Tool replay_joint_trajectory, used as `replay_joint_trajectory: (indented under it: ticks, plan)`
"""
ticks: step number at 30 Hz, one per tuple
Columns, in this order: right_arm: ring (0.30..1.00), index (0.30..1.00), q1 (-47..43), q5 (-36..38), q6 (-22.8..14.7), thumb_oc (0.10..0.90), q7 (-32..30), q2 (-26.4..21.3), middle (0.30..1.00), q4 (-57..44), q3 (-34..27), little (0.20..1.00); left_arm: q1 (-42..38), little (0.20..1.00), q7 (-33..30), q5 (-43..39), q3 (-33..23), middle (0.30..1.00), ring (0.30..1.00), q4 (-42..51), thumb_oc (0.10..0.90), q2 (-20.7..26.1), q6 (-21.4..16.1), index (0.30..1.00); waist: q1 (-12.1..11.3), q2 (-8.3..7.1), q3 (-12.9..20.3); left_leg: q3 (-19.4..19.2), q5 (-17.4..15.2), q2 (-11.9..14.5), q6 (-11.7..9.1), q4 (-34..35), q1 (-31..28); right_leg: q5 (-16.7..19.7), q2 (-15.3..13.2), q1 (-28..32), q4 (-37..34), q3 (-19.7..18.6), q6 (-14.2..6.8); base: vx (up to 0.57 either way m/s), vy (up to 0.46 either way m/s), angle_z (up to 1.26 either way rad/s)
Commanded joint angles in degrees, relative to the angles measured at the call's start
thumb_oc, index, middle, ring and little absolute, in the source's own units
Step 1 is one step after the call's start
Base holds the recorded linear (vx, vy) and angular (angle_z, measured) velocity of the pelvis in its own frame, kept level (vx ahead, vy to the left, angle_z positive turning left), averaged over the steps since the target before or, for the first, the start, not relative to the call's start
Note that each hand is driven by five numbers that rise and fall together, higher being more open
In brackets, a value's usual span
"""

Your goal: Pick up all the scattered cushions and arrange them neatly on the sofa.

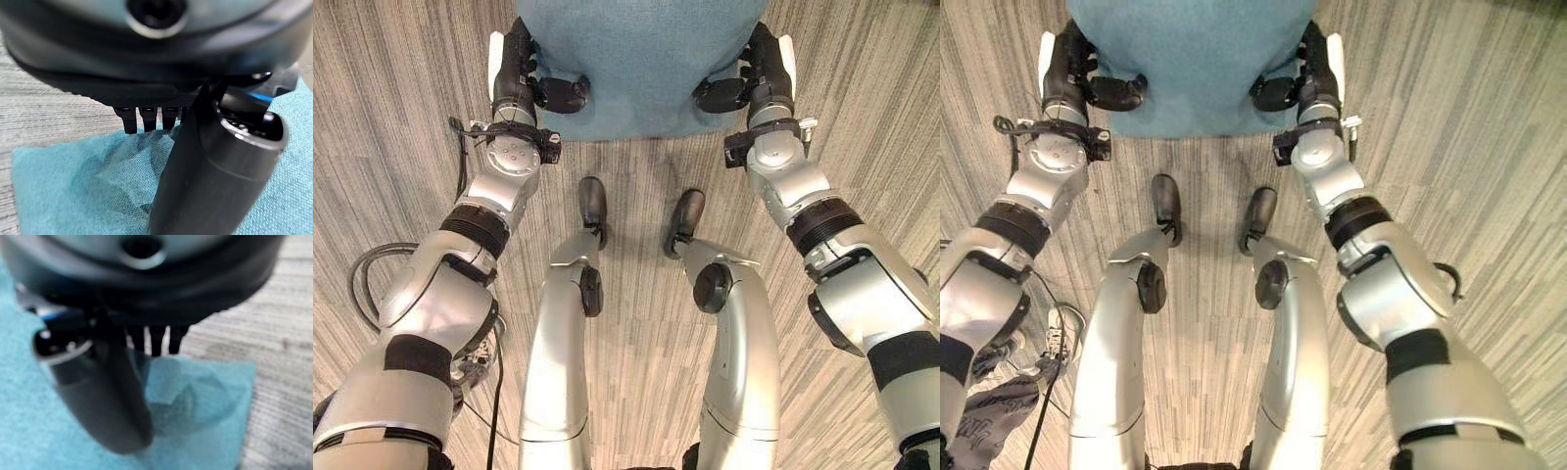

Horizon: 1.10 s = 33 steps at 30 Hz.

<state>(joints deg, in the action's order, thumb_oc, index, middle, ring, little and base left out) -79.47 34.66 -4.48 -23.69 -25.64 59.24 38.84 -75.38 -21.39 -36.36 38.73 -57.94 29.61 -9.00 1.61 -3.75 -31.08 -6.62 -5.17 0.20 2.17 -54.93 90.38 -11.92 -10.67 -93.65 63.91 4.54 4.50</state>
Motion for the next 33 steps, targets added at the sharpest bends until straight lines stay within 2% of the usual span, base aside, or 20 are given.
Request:
replay_joint_trajectory:
  ticks: [1, 7, 13, 16, 20, 21, 22, 23, 24, 28, 29, 31, 32, 33]
  plan:
    - [0.3, 0.3, -3.47, 0.35, -9.68, 0.4, 1.02, 7.66, 0.3, -10.15, -0.38, 0.3, 1.11, 0.3, 2.53, -2.09, -0.29, 0.3, 0.3, 6.93, 0.4, -9.88, -4.61, 0.3, -0.12, 0.73, 1.28, 5.67, -1.08, -0.16, -3.39, 2.99, -0.43, -4.61, 2.31, 3.7, 0.32, -3.96, -5.52, 0.0, -0.006, -0.04]
    - [0.3, 0.3, -0.8, 1.03, -11.19, 0.4, 0.09, 9.23, 0.3, -12.96, -3.55, 0.3, 1.83, 0.3, 1.7, -2.71, -1.21, 0.3, 0.3, 10.57, 0.4, -9.13, -5.63, 0.3, -0.12, 1.29, 1.28, 5.65, -1.07, -0.46, -3.41, 2.74, -0.43, -4.41, 2.81, 3.7, 0.86, -3.98, -5.44, 0.0, 0.0, 0.0]
    - [0.3, 0.3, 2.26, -3.07, -12.14, 0.4, -1.56, 11.06, 0.3, -19.57, -6.64, 0.3, 4.54, 0.3, -0.36, -2.47, -5.2, 0.3, 0.3, 18.07, 0.4, -8.74, -7.65, 0.3, -0.23, 1.87, 1.28, 5.0, -0.31, -1.19, -3.77, 4.76, -0.43, -3.51, 4.06, 3.92, -0.77, -3.68, -5.27, -0.05, -0.001, -0.01]
    - [0.3, 0.3, 3.4, -7.1, -11.74, 0.4, -2.67, 10.88, 0.3, -23.48, -7.43, 0.3, 6.44, 0.3, -1.64, -2.59, -7.71, 0.3, 0.3, 22.44, 0.4, -8.86, -8.59, 0.3, -0.43, 2.74, 1.35, 5.11, 0.61, -1.45, -4.07, 6.47, -0.43, -3.06, 4.68, 4.98, -3.25, -2.45, -5.31, -0.07, 0.011, 0.0]
    - [0.3, 0.3, 8.01, -11.86, -11.68, 0.4, -3.35, 10.21, 0.3, -30.44, -9.86, 0.3, 11.59, 0.3, -2.6, -0.91, -10.49, 0.3, 0.3, 27.12, 0.4, -9.27, -8.71, 0.3, -0.43, 3.76, 5.55, 6.32, 2.43, -1.17, -4.22, 10.76, -0.53, -2.39, 5.85, 6.24, -7.95, -0.31, -5.59, -0.07, 0.011, -0.01]
    - [0.3, 0.3, 10.25, -13.46, -11.9, 0.4, -2.98, 9.87, 0.3, -33.79, -10.92, 0.3, 14.1, 0.3, -2.54, 0.06, -11.51, 0.3, 0.3, 28.31, 0.4, -9.71, -8.42, 0.3, -0.25, 3.73, 6.35, 6.69, 3.32, -1.04, -4.41, 14.01, -3.33, -1.86, 6.56, 8.88, -10.56, -0.01, -5.97, -0.11, 0.004, 0.0]
    - [0.3, 0.3, 10.56, -13.58, -11.78, 0.4, -3.03, 9.9, 0.3, -34.06, -10.92, 0.3, 14.37, 0.3, -2.6, 0.15, -11.53, 0.3, 0.3, 28.49, 0.4, -9.73, -8.35, 0.3, -0.25, 3.76, 6.27, 6.74, 3.47, -1.03, -4.43, 14.34, -3.76, -1.72, 6.59, 9.3, -10.89, 0.05, -5.97, -0.15, -0.006, -0.02]
    - [0.3, 0.3, 13.56, -14.96, -11.93, 0.4, -2.34, 9.62, 0.3, -37.61, -12.04, 0.3, 18.08, 0.3, -2.27, 1.37, -12.46, 0.3, 0.3, 31.01, 0.4, -10.29, -8.25, 0.3, -0.1, 3.75, 6.9, 7.01, 4.38, -0.66, -4.83, 17.88, -7.56, -1.29, 6.85, 12.84, -13.77, 0.67, -6.2, -0.09, -0.005, 0.0]
    - [0.3, 0.3, 13.9, -15.03, -11.84, 0.4, -2.33, 9.63, 0.3, -37.84, -12.05, 0.3, 18.42, 0.3, -2.33, 1.46, -12.47, 0.3, 0.3, 31.24, 0.4, -10.32, -8.17, 0.3, -0.09, 3.8, 6.81, 7.07, 4.55, -0.65, -4.86, 18.26, -8.08, -1.16, 6.87, 13.37, -14.14, 0.75, -6.18, -0.11, -0.006, 0.04]
    - [0.3, 0.3, 21.11, -15.46, -11.86, 0.4, -0.56, 9.63, 0.3, -42.51, -14.26, 0.3, 26.0, 0.3, -1.37, 3.01, -14.96, 0.3, 0.3, 35.58, 0.4, -11.17, -8.24, 0.3, 0.05, 3.88, 8.39, 7.94, 6.28, -0.01, -5.76, 24.85, -16.99, -0.38, 6.97, 21.83, -20.63, 1.76, -6.27, -0.08, -0.018, 0.01]
    - [0.3, 0.3, 25.53, -14.27, -12.6, 0.4, 0.76, 9.86, 0.3, -44.08, -15.99, 0.3, 29.8, 0.3, -0.59, 3.63, -15.86, 0.3, 0.3, 37.7, 0.4, -11.61, -8.5, 0.3, 0.02, 4.01, 9.24, 8.35, 6.91, 0.39, -6.15, 28.32, -22.44, 0.12, 6.9, 26.81, -24.02, 2.24, -6.46, -0.08, -0.013, 0.06]
    - [0.3, 0.3, 28.12, -13.92, -12.65, 0.4, 1.41, 9.98, 0.3, -45.6, -16.37, 0.3, 32.0, 0.3, -0.21, 4.12, -15.76, 0.3, 0.3, 38.86, 0.4, -11.68, -8.44, 0.3, 0.06, 3.95, 9.46, 8.67, 7.24, 0.79, -6.35, 29.83, -25.4, 0.34, 6.68, 29.8, -25.98, 2.58, -6.46, -0.05, -0.018, 0.05]
    - [0.3, 0.3, 32.91, -13.39, -13.18, 0.4, 2.95, 9.98, 0.3, -47.68, -17.09, 0.3, 35.74, 0.3, 0.8, 5.07, -16.42, 0.3, 0.3, 40.73, 0.4, -11.77, -8.34, 0.3, 0.16, 3.82, 10.33, 8.63, 7.35, 1.15, -6.72, 31.71, -30.34, 0.66, 6.7, 34.73, -28.67, 3.13, -6.51, -0.03, -0.027, 0.06]
    - [0.3, 0.3, 33.19, -13.41, -13.15, 0.4, 2.97, 9.98, 0.3, -47.82, -17.07, 0.3, 36.01, 0.3, 0.79, 5.11, -16.39, 0.3, 0.3, 40.87, 0.4, -11.79, -8.3, 0.3, 0.15, 3.84, 10.18, 8.65, 7.4, 1.18, -6.74, 31.95, -30.83, 0.73, 6.74, 35.25, -28.93, 3.16, -6.5, 0.0, -0.023, 0.07]
